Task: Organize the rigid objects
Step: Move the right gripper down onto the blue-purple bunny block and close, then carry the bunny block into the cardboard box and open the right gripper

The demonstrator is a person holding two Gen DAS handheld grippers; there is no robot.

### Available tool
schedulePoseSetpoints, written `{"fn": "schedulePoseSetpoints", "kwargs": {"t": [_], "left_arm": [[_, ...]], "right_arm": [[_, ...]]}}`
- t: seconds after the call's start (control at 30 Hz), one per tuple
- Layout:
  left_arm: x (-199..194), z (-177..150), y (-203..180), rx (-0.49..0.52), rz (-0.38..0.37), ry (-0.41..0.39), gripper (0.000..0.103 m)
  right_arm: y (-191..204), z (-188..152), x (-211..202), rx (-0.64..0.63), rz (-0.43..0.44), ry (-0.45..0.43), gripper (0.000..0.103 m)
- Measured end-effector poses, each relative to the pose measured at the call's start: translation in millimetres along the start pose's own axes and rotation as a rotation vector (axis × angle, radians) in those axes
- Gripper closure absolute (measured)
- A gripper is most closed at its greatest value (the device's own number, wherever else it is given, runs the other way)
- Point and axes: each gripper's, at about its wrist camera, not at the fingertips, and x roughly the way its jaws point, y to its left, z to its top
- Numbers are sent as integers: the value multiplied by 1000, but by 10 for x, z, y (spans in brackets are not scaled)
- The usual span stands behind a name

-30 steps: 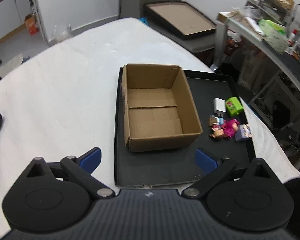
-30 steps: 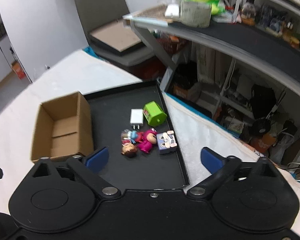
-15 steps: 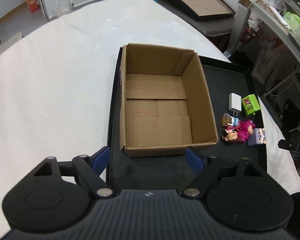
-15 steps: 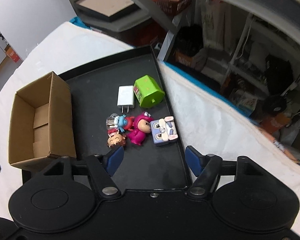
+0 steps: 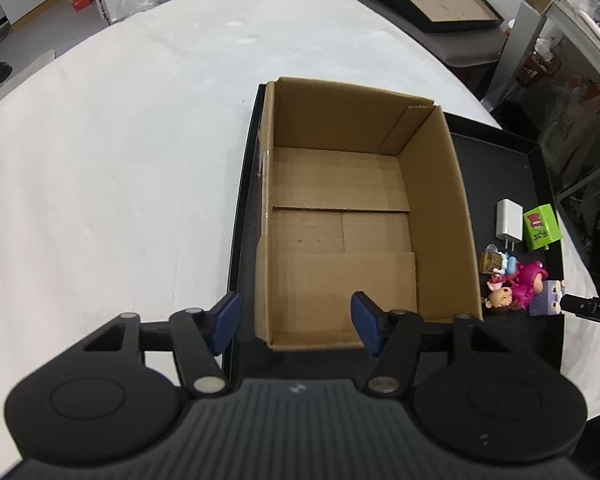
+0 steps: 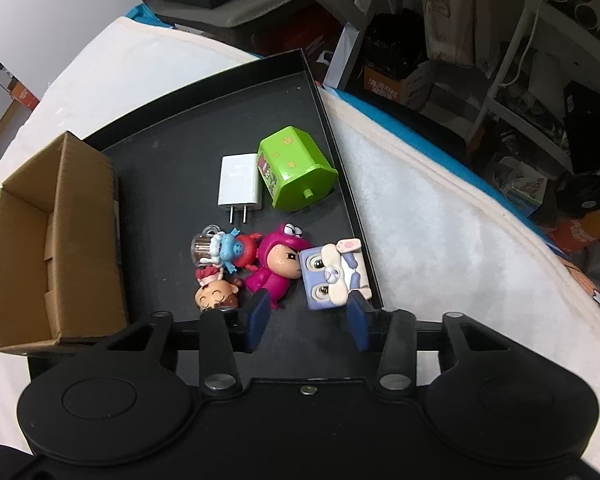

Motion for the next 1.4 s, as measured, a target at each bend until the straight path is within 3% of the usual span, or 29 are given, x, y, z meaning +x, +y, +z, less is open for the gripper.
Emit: {"fn": "schedulePoseSetpoints", "kwargs": {"t": [0.2, 0.7, 0.87, 1.1, 1.4], "left_arm": [[182, 68, -15, -1, 13, 33, 55], [558, 322, 71, -20, 41, 117, 76], [616, 321, 69, -8, 50, 125, 78], [598, 306, 150, -13, 54, 124, 92], [587, 269, 148, 6, 32, 124, 92]], "right_arm": [[-50, 12, 212, 3, -20, 5, 62], [31, 19, 294, -57, -54, -44, 60], [32, 36, 433, -34, -62, 5, 58], [85, 16, 483, -50, -74, 32, 59], [-13, -11, 468, -8, -19, 115, 59]]}}
